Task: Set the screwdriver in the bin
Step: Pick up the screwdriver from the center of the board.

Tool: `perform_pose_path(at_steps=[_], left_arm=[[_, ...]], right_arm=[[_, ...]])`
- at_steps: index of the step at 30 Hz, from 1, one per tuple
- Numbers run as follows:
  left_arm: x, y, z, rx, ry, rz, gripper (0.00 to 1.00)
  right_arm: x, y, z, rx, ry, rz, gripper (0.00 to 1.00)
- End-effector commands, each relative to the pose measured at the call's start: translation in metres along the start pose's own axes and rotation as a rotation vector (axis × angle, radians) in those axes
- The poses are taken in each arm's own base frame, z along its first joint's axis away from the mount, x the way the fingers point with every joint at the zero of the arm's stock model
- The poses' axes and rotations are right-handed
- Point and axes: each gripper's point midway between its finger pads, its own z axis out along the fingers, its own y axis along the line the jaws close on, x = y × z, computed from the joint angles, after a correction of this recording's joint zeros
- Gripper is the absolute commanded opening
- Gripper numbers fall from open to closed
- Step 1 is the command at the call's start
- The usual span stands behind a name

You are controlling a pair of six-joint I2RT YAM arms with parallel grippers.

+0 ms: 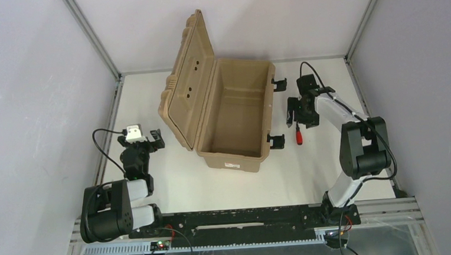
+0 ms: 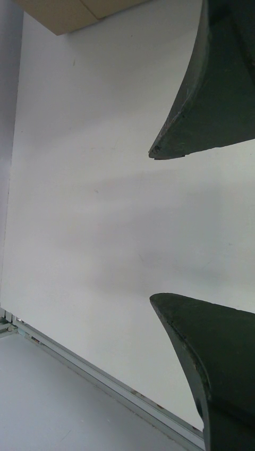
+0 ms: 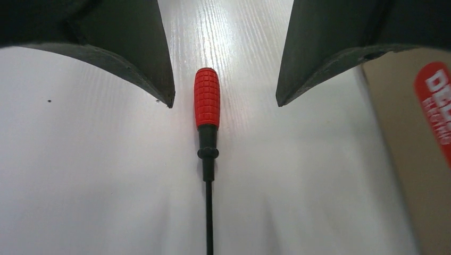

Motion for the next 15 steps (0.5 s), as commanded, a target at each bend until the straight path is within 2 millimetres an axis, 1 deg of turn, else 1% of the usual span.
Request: perform_pose_path(at_steps=[1, 7, 15], left_arm=[[-0.029, -0.001, 0.009, 0.002, -0.086, 0.007, 1.0], [-0.029, -0.001, 0.009, 0.002, -0.085, 0.007, 1.0], [-0.029, -0.001, 0.009, 0.002, -0.085, 0.007, 1.0]], right_arm=[[0.007, -0.006, 0.018, 0.033, 0.014, 0.027, 0.77], [0.023, -0.012, 0.036, 0.059, 0.061, 0.031, 0.67], [0.032, -0.019, 0.046, 0.105, 0.09, 0.02, 0.46]])
